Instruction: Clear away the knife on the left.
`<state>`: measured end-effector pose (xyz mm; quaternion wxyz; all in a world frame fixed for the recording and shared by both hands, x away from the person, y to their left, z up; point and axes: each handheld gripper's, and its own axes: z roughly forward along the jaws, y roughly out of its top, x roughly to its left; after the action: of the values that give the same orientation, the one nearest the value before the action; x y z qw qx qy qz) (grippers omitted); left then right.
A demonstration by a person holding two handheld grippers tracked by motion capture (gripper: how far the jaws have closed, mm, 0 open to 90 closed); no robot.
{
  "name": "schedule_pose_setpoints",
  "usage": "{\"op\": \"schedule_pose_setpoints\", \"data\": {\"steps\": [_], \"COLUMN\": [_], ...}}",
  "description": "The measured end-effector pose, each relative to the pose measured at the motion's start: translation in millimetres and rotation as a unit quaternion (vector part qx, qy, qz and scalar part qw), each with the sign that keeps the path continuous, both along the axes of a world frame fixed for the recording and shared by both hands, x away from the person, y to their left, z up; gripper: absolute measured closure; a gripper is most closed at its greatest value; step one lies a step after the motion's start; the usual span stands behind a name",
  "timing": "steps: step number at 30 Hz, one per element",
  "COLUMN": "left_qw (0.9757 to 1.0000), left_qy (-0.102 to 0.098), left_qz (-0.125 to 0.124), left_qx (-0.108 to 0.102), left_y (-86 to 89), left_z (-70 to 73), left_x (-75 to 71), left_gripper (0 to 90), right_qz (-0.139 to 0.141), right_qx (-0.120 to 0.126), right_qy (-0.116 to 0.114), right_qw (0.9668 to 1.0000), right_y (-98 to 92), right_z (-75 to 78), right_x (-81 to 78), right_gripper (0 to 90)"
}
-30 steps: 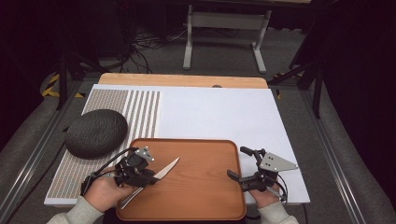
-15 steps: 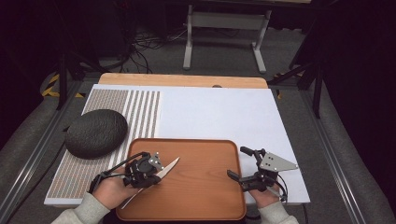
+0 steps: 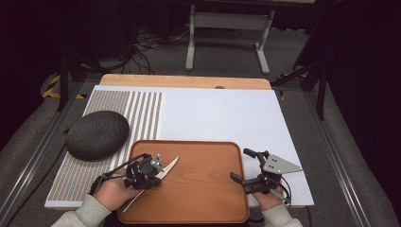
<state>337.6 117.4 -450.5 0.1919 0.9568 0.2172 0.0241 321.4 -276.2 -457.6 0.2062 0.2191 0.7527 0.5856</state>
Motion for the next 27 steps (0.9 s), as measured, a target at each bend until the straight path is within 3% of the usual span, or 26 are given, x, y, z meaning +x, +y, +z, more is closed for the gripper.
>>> {"op": "schedule_pose_setpoints", "data": {"steps": [27], "left_qw": [0.9988], "left_qy": [0.000], "left_qz": [0.047], "left_qx": [-0.014], "left_y": [29.2], "left_z": [-1.7], "left_x": [10.7], "left_gripper": [89.9], "right_qz": [-0.001], "right_qx": [-0.002], "right_qy": [0.002], "right_qw": [1.0000], "right_y": [-0.4], "right_z": [-0.5], "right_x": [0.1], "right_gripper": [3.8]}}
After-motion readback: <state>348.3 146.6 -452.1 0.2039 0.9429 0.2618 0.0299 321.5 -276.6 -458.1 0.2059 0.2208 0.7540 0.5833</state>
